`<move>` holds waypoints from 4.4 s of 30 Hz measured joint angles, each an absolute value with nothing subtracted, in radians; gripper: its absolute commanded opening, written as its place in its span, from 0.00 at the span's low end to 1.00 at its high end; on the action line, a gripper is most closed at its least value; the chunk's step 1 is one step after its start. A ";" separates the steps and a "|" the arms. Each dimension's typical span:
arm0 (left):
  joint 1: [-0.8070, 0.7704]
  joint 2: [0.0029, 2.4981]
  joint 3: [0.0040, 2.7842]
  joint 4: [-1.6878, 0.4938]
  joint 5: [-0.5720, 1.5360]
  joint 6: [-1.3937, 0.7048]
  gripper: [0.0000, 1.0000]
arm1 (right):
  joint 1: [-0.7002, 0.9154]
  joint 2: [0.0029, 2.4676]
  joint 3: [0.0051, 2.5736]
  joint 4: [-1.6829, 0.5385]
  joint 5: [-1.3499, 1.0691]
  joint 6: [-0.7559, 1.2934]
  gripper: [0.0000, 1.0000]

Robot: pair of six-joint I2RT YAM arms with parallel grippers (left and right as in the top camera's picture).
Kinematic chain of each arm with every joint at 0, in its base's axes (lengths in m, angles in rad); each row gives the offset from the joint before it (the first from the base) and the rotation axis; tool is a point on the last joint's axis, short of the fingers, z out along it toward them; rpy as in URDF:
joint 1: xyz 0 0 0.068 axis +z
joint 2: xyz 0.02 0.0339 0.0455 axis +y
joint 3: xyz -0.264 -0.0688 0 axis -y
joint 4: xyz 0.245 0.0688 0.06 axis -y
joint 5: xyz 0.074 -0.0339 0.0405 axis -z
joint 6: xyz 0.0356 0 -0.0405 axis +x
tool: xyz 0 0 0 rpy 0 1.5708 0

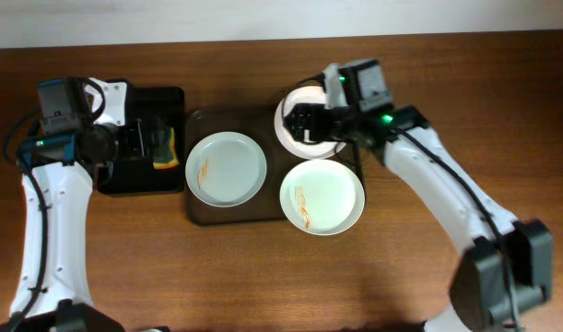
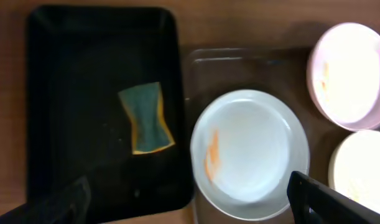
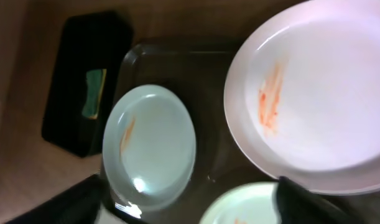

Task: Clean dirty plates on tray and stack at the side
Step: 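Reach left gripper to sponge and right gripper to left white plate rim, then grasp the green-yellow sponge with the left gripper and lift it, then move the sponge onto the left white plate held by right gripper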

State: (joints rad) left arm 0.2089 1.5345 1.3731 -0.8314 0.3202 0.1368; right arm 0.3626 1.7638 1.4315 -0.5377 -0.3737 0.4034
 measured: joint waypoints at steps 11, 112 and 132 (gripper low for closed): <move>0.256 1.559 1.390 -0.820 0.271 0.112 0.99 | 0.525 2.016 1.455 -0.446 -0.293 0.543 0.47; -0.085 2.151 1.607 -0.809 0.164 0.002 0.01 | 0.554 2.191 1.612 -0.587 -0.093 0.628 0.04; -0.142 2.237 1.663 -1.123 0.375 -0.039 0.01 | 0.548 2.195 1.612 -0.605 -0.070 0.609 0.04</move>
State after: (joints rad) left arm -0.1417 2.2368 1.6627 -1.1229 0.3748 -0.0387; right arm 0.5480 2.1948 1.6123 -0.6052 -0.0700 0.6090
